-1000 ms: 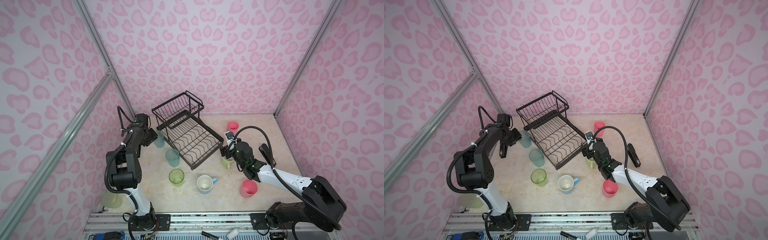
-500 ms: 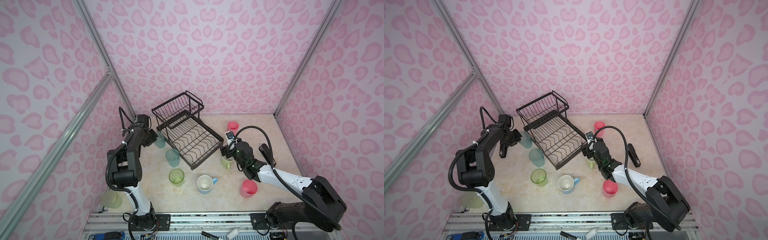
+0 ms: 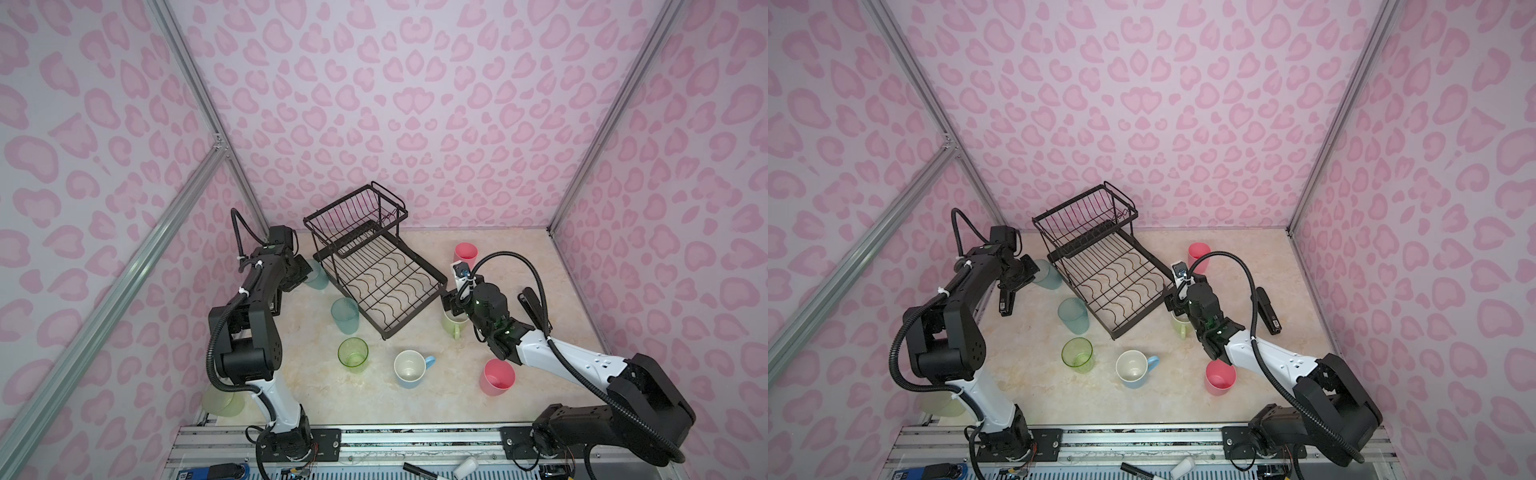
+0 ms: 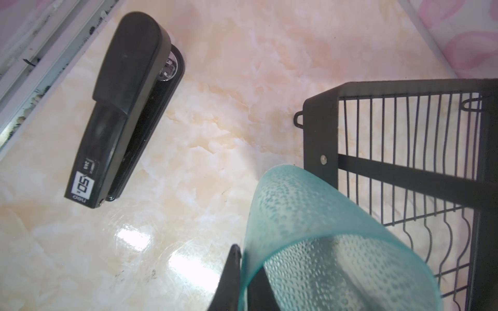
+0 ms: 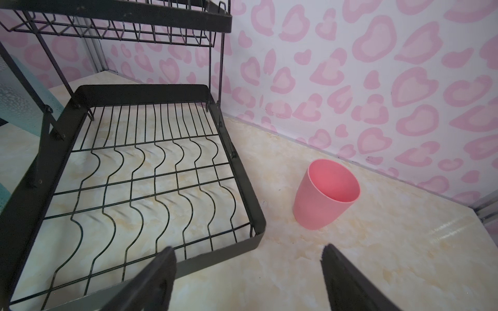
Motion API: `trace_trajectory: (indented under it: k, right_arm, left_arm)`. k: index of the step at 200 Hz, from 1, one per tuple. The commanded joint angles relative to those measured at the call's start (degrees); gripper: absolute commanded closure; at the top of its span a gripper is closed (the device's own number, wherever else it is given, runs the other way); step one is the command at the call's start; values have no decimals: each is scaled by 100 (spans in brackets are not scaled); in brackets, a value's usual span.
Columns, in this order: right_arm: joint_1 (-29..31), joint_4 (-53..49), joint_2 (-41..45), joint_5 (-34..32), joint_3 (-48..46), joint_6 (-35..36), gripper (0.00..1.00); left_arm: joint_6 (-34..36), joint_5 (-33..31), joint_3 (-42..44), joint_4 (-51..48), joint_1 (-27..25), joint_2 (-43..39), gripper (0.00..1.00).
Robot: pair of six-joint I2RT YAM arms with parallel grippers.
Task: Load the cups into the dish rack
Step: 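Lift the teal cup high with the left gripper while the right arm rises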
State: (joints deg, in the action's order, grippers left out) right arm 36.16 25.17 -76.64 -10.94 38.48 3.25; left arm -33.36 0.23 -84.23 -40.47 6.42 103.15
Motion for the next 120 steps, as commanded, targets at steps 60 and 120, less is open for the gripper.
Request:
trace_trajectory:
  k: [60, 120]
  right_arm:
    - [44, 19, 79, -42, 21, -78, 16]
    - [93, -102, 251, -200, 13, -149, 16]
  left_arm:
    - [206, -183, 498, -66, 0, -884, 93]
    - [291, -777, 528, -197, 9, -1753, 94]
